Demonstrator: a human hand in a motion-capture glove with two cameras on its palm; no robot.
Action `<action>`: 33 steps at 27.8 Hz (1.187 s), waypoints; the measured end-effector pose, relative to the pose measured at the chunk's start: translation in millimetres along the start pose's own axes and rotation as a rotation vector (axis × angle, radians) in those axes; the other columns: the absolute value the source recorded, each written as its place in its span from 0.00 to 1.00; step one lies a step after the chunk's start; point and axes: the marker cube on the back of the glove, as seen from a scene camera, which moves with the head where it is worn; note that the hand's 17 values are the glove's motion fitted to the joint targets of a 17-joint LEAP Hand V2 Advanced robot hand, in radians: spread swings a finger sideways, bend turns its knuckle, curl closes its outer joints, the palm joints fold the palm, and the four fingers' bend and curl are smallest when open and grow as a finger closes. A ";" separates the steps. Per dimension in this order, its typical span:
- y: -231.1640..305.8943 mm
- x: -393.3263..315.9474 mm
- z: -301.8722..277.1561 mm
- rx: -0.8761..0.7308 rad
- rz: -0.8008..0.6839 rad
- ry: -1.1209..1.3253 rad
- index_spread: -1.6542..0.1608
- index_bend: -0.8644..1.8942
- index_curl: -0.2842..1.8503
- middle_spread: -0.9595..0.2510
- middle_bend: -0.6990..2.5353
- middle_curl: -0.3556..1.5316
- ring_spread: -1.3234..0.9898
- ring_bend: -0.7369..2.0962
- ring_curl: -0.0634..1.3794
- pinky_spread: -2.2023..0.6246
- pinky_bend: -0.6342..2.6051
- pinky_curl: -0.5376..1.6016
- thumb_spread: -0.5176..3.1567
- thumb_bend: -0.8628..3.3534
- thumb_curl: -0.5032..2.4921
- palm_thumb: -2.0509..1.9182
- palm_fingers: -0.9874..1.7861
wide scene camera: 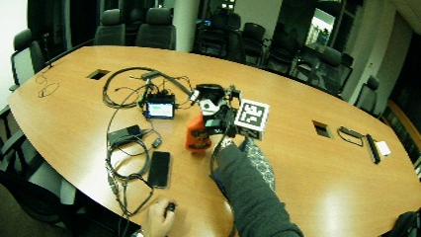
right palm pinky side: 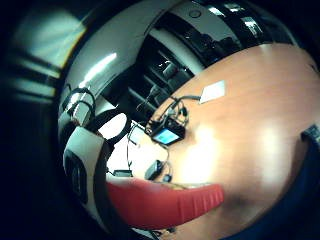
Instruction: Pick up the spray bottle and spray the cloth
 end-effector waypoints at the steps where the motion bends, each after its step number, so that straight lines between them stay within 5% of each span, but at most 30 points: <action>1: 3.0 3.7 -2.9 0.006 0.002 0.006 0.75 0.40 0.41 0.61 0.39 0.46 0.48 0.49 0.36 0.66 0.35 0.45 0.24 0.20 0.43 0.75 0.85; 22: 25.7 -17.2 -68.8 0.071 -0.059 0.114 0.75 0.39 0.41 0.61 0.40 0.46 0.48 0.49 0.36 0.66 0.35 0.46 0.24 0.20 0.43 0.75 0.86; 33: 25.2 -4.3 -33.9 0.035 -0.010 0.112 0.75 0.39 0.41 0.61 0.40 0.46 0.48 0.49 0.36 0.66 0.35 0.46 0.24 0.20 0.43 0.75 0.85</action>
